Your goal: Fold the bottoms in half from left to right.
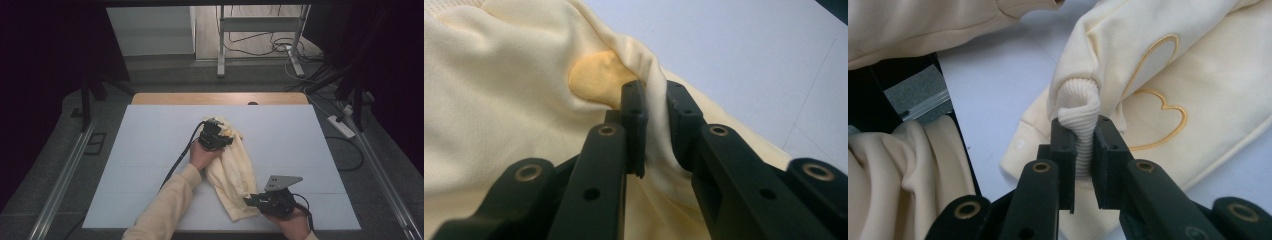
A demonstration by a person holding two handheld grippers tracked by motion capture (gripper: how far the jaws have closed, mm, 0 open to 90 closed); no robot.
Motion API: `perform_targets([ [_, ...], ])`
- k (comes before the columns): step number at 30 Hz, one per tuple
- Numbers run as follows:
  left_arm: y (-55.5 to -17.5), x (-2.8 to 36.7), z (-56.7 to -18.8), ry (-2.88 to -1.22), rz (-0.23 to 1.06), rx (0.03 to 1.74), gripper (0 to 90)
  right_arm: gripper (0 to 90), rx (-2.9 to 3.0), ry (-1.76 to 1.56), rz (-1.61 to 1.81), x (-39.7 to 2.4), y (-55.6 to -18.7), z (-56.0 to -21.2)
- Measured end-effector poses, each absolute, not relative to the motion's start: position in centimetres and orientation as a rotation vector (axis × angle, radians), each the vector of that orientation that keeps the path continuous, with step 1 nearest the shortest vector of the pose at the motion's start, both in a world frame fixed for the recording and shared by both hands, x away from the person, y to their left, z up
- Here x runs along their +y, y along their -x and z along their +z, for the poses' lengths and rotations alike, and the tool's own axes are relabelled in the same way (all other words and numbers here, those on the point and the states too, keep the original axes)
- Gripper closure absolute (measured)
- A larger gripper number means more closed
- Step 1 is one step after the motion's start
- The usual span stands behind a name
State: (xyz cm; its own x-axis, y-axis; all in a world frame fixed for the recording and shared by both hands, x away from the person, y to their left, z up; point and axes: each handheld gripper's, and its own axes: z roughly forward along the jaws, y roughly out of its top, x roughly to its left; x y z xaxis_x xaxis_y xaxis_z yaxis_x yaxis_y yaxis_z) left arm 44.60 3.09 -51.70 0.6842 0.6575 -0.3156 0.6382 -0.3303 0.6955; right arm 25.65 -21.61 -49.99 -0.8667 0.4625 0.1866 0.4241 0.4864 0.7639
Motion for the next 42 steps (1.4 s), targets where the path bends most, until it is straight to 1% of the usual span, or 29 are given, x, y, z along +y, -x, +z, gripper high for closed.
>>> perform_targets([
  [5,-44.6,3.0,-51.7,-2.043,0.03,0.996,78.4,80.7,2.673,-0.818,1.341,-22.0,-25.8,-50.0],
  [9,-44.6,2.9,-51.7,-2.041,0.029,0.988,76.1,80.7,2.67,-0.838,1.332,-22.5,-25.8,-50.1],
  [13,-44.4,2.9,-51.5,-2.032,0.038,0.97,67.4,80.7,2.671,-0.855,1.319,-22.8,-25.9,-50.1],
  [15,-44.1,3.1,-51.1,-2.016,0.05,0.965,66.0,80.7,2.667,-0.865,1.313,-23.0,-25.9,-50.2],
  [17,-43.9,3.4,-50.7,-1.999,0.068,0.956,59.4,80.7,2.668,-0.876,1.307,-23.2,-26.0,-50.2],
  [21,-43.1,4.0,-49.8,-1.998,0.093,0.919,51.8,79.7,2.665,-0.893,1.29,-23.5,-26.1,-50.3],
  [22,-42.9,4.2,-49.6,-1.997,0.1,0.912,49.9,77.4,2.661,-0.891,1.284,-23.6,-26.1,-50.4],
  [23,-42.7,4.4,-49.4,-1.992,0.103,0.907,48.3,72.8,2.649,-0.899,1.283,-23.7,-26.1,-50.4],
  [26,-42.2,5.0,-49.0,-1.997,0.106,0.896,45.1,55.0,2.607,-0.92,1.267,-24.0,-26.3,-50.2],
  [29,-41.7,5.5,-48.8,-2.01,0.114,0.879,43.2,46.8,2.577,-0.94,1.282,-24.4,-26.4,-49.7],
  [35,-41.0,6.7,-48.6,-2.012,0.108,0.88,41.1,39.6,2.551,-0.961,1.319,-25.1,-26.7,-48.8],
  [42,-40.4,8.0,-48.7,-2.013,0.107,0.89,40.3,38.4,2.506,-0.983,1.359,-25.6,-27.3,-47.7],
])
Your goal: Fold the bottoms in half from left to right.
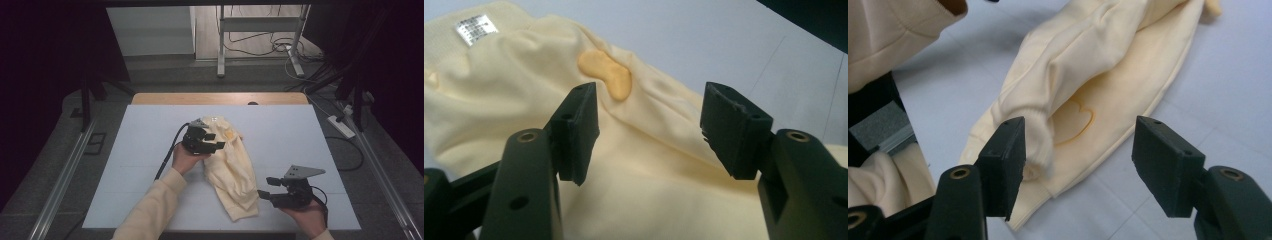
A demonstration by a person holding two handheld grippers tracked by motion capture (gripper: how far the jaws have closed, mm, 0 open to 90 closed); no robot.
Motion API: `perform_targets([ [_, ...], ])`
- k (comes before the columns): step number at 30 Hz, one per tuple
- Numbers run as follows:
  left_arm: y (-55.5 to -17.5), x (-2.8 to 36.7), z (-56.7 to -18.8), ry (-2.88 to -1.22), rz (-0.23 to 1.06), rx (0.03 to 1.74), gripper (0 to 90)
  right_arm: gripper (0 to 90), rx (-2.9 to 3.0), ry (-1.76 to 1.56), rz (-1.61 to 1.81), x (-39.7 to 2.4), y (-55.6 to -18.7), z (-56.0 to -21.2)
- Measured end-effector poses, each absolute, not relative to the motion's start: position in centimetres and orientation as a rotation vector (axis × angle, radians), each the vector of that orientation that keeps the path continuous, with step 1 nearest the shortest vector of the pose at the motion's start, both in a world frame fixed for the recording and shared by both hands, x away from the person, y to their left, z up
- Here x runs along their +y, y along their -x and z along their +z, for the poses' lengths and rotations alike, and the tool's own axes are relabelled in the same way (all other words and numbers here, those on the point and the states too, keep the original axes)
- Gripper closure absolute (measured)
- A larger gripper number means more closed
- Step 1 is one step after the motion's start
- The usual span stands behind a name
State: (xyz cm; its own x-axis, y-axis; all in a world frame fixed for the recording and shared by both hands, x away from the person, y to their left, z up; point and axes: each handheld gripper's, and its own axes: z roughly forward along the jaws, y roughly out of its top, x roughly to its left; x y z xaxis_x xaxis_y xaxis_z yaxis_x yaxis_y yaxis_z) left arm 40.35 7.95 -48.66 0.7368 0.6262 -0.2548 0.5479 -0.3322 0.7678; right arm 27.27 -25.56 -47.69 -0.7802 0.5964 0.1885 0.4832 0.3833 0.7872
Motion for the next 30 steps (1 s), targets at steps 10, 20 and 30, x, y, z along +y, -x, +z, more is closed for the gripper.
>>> perform_targets([
  [10,-39.0,9.1,-48.6,-2.02,0.116,0.877,40.0,38.3,2.483,-1.004,1.344,-24.8,-29.3,-47.0],
  [20,-38.8,10.2,-49.1,-2.003,0.11,0.9,39.6,38.3,2.498,-0.986,1.278,-22.3,-32.2,-47.4],
  [30,-38.7,10.2,-49.2,-2.006,0.116,0.899,39.3,38.3,2.496,-0.978,1.288,-19.8,-34.9,-47.2],
])
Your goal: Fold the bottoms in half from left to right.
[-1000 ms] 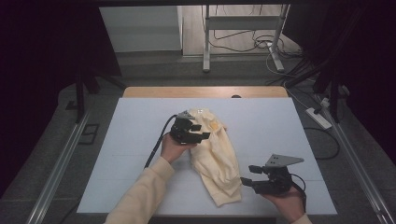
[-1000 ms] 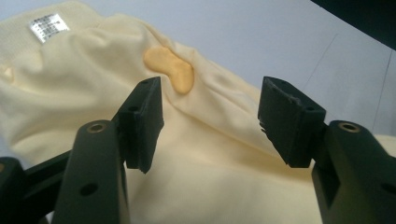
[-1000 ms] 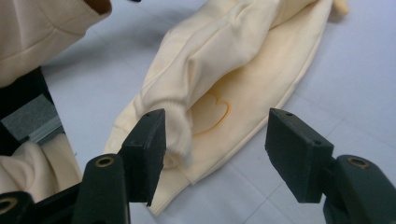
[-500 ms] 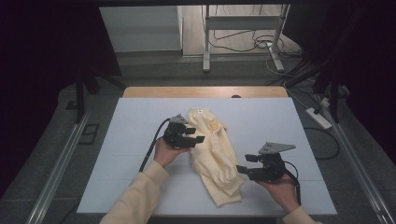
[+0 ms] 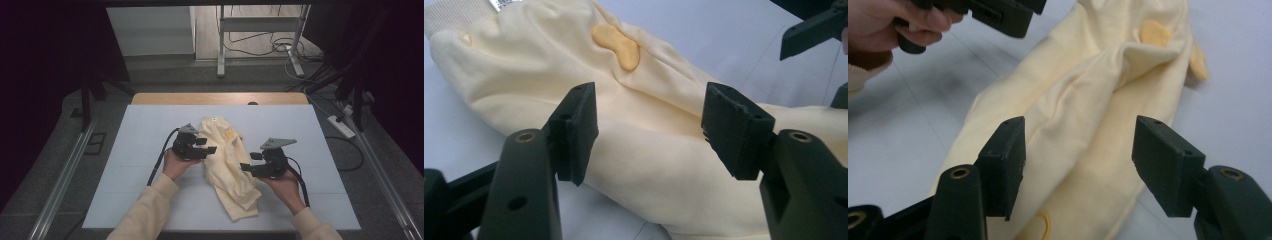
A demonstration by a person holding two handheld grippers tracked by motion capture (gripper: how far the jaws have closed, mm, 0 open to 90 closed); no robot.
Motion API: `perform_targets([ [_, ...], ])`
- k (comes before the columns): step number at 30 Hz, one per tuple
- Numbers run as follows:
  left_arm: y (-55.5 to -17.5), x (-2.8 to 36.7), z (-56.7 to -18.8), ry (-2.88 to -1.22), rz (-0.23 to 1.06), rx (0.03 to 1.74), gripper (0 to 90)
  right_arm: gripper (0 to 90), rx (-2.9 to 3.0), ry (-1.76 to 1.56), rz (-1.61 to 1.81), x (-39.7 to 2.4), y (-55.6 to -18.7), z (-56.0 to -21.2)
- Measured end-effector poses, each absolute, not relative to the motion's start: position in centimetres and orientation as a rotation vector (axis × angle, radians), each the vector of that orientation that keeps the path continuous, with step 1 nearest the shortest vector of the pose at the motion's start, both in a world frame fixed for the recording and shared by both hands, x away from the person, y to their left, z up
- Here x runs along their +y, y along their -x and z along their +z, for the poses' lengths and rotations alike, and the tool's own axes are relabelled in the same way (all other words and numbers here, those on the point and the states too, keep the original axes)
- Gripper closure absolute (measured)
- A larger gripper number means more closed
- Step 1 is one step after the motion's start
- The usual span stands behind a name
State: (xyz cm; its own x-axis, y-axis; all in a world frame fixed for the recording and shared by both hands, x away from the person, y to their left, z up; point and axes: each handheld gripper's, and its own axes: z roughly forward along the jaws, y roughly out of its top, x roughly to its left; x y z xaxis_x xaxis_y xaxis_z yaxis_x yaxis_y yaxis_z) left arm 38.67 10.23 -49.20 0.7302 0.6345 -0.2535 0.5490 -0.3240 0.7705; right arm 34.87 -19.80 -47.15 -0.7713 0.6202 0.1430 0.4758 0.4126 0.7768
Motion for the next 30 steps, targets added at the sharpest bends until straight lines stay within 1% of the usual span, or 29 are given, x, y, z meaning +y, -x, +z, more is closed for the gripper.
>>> perform_targets([
  [6,-38.6,10.3,-49.1,-2.002,0.122,0.899,39.2,38.2,2.522,-0.936,1.258,-18.0,-35.4,-47.0],
  [10,-38.6,10.4,-49.1,-2.002,0.123,0.898,39.2,38.2,2.548,-0.934,1.244,-17.3,-35.5,-47.4],
  [15,-38.7,10.7,-49.1,-1.994,0.119,0.902,38.8,38.3,2.581,-0.924,1.146,-16.9,-35.3,-48.1],
  [18,-38.8,10.8,-49.1,-1.994,0.121,0.909,38.8,41.7,2.586,-0.938,1.119,-17.2,-35.3,-48.5],
  [20,-38.8,10.9,-49.1,-1.99,0.119,0.911,38.8,45.1,2.603,-0.937,1.112,-17.4,-35.3,-48.6],
  [23,-38.8,10.9,-49.1,-1.993,0.121,0.907,38.8,54.5,2.628,-0.938,1.11,-17.8,-35.3,-48.7],
  [25,-38.8,10.9,-49.1,-1.991,0.118,0.908,38.8,65.8,2.645,-0.921,1.104,-17.9,-35.2,-48.8],
  [27,-38.8,10.9,-49.1,-1.993,0.117,0.908,38.8,74.8,2.666,-0.9,1.087,-18.0,-35.1,-48.8],
  [30,-38.8,10.9,-49.1,-1.993,0.117,0.909,38.8,82.6,2.666,-0.888,1.069,-18.2,-34.9,-48.8],
])
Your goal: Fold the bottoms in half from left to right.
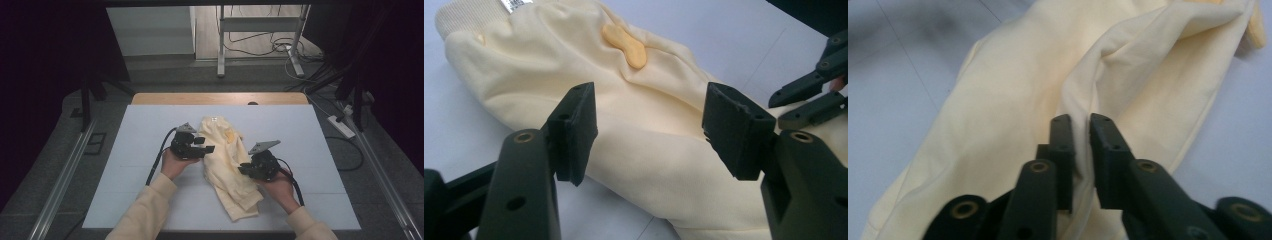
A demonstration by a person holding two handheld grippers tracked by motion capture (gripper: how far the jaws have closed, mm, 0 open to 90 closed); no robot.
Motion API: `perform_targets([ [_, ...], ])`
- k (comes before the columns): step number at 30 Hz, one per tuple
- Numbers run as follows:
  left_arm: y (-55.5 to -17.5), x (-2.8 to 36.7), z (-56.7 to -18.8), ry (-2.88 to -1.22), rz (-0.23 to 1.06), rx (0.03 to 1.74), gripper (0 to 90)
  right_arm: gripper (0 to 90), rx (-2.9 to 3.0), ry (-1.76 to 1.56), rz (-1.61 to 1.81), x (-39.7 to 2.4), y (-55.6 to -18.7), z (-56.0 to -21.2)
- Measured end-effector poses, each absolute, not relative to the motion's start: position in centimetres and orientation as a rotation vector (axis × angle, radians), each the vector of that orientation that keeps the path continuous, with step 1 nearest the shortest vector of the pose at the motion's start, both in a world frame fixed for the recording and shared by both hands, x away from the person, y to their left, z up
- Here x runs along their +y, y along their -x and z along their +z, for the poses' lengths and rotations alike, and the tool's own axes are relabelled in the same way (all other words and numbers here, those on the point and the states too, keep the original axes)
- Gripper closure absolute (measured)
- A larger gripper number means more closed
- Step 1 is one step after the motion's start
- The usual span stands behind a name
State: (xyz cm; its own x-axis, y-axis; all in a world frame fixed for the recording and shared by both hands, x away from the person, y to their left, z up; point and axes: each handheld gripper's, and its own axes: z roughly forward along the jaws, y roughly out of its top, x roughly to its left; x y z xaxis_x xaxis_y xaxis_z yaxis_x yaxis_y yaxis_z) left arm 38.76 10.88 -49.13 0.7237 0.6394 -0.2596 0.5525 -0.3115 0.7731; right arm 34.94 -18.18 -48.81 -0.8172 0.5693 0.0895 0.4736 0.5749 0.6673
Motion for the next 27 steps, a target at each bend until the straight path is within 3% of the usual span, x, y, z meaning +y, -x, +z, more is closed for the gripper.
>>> perform_targets([
  [11,-38.7,11.1,-49.2,-1.991,0.117,0.916,38.7,85.2,2.608,-0.905,1.077,-19.9,-34.3,-48.2],
  [27,-38.7,11.2,-49.1,-1.99,0.121,0.917,38.5,84.3,2.659,-0.948,0.975,-20.7,-33.7,-51.1],
])
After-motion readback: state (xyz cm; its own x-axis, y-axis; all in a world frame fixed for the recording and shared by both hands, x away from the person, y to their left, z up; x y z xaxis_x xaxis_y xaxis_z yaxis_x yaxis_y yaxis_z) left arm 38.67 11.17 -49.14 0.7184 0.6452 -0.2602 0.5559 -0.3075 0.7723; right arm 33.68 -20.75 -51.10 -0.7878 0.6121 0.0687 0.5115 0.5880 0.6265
